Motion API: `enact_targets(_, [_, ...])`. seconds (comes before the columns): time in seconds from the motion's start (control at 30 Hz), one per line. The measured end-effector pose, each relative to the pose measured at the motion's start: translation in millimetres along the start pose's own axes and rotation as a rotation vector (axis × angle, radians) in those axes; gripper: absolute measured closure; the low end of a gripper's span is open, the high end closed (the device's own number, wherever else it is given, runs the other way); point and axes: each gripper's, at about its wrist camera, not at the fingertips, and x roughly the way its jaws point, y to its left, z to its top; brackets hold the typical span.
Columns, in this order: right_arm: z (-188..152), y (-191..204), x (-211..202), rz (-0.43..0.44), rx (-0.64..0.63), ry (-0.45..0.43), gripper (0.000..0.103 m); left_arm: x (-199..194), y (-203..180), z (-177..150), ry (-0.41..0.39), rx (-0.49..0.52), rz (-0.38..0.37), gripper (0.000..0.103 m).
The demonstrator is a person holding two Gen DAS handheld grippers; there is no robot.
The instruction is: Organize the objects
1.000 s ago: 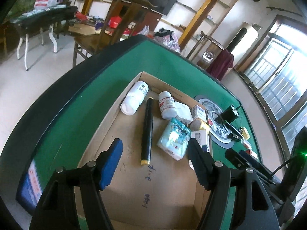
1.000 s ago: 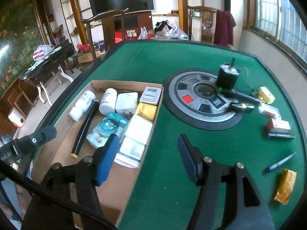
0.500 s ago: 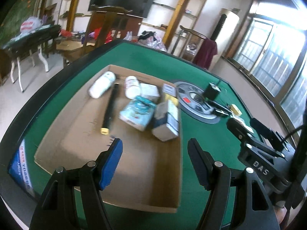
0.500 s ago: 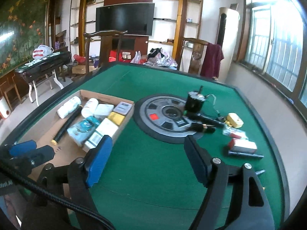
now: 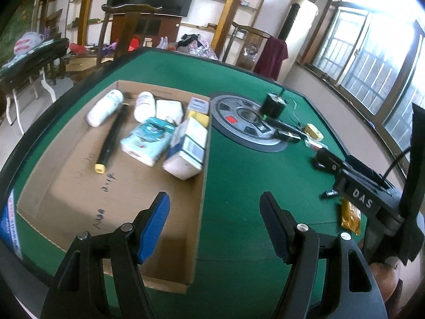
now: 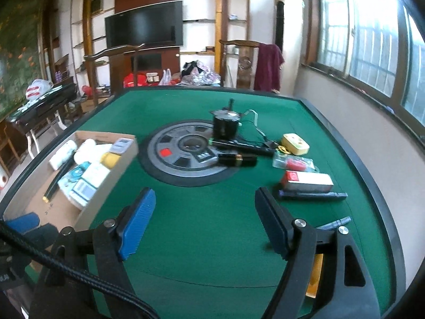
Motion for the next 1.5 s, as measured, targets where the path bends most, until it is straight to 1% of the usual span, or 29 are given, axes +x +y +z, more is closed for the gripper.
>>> enact_targets(0.2, [1.4, -22.2, 11.0, 0.001, 0.056, 0.026, 0.026, 14.5, -18.3, -6.8, 0.052, 0.039, -0.021, 0.039])
enact_targets(0.33, [17.3, -49.9, 21.6, 0.046, 0.098, 0.051, 0.026, 21.1, -31.3, -14.1, 0.082, 0.084, -0.059, 0.039])
enact_targets(0.4, [30.2, -83.2, 32.4, 0.058, 0.188, 0.063, 0.026, 21.7, -35.5, -16.0, 0.095, 0.098, -0.093, 0.039])
enact_targets(0.47, [38.8, -126.0, 48.3, 0.095, 0.308, 0.079, 0.026, 22.2, -38.5, -16.9, 0.104, 0.109, -0.135, 0.039])
enact_targets(0.57, [39.4, -191.4, 79.8, 0.153, 0.494, 0.121, 0.026, 18.1, -43.5, -16.5, 0.101, 0.126, -0.192, 0.039])
enact_targets(0.67, [33.0, -235.3, 109.2, 0.171, 0.607, 0.175, 0.026, 18.6, -50.3, -14.2, 0.102, 0.152, -0.210, 0.039])
enact_targets(0.73, [26.2, -254.4, 125.5, 0.171, 0.650, 0.217, 0.026, 22.1, -54.5, -13.4, 0.111, 0.165, -0.218, 0.039])
enact_targets(0.83, [15.8, -266.0, 139.1, 0.162, 0.676, 0.254, 0.026, 31.0, -58.1, -13.4, 0.130, 0.161, -0.218, 0.039])
enact_targets(0.87, [13.5, -266.3, 142.5, 0.183, 0.678, 0.261, 0.026, 34.0, -58.6, -13.9, 0.138, 0.157, -0.218, 0.039])
enact_targets(0.93, [15.7, -265.6, 149.7, 0.262, 0.667, 0.276, 0.026, 39.1, -59.9, -15.9, 0.154, 0.149, -0.220, 0.039])
enact_targets(0.97, [16.6, -262.5, 151.0, 0.278, 0.655, 0.277, 0.026, 41.3, -60.5, -17.4, 0.160, 0.145, -0.223, 0.039])
enact_targets(1.0, [19.2, -259.8, 152.4, 0.293, 0.639, 0.277, 0.026, 43.6, -60.9, -18.5, 0.165, 0.144, -0.221, 0.039])
enact_targets(1.1, [22.1, -241.7, 155.8, 0.399, 0.574, 0.304, 0.026, 45.5, -63.9, -23.4, 0.177, 0.145, -0.217, 0.039])
enact_targets(1.17, [22.8, -223.2, 151.5, 0.501, 0.521, 0.317, 0.026, 45.3, -66.4, -24.4, 0.176, 0.154, -0.212, 0.039])
enact_targets(1.23, [24.4, -198.6, 145.8, 0.599, 0.434, 0.340, 0.026, 44.5, -66.7, -25.4, 0.172, 0.161, -0.204, 0.039])
enact_targets(1.3, [21.7, -175.2, 145.3, 0.703, 0.367, 0.387, 0.025, 44.9, -65.8, -25.8, 0.177, 0.156, -0.204, 0.039])
enact_targets(1.33, [18.1, -157.3, 145.5, 0.770, 0.323, 0.430, 0.025, 45.2, -64.7, -25.6, 0.181, 0.150, -0.204, 0.039])
enact_targets(1.43, [9.8, -113.3, 141.7, 0.892, 0.189, 0.516, 0.025, 46.6, -62.0, -22.7, 0.192, 0.131, -0.204, 0.039])
enact_targets(1.5, [9.3, -96.4, 132.4, 0.919, 0.112, 0.520, 0.025, 48.0, -63.6, -16.4, 0.194, 0.119, -0.199, 0.039])
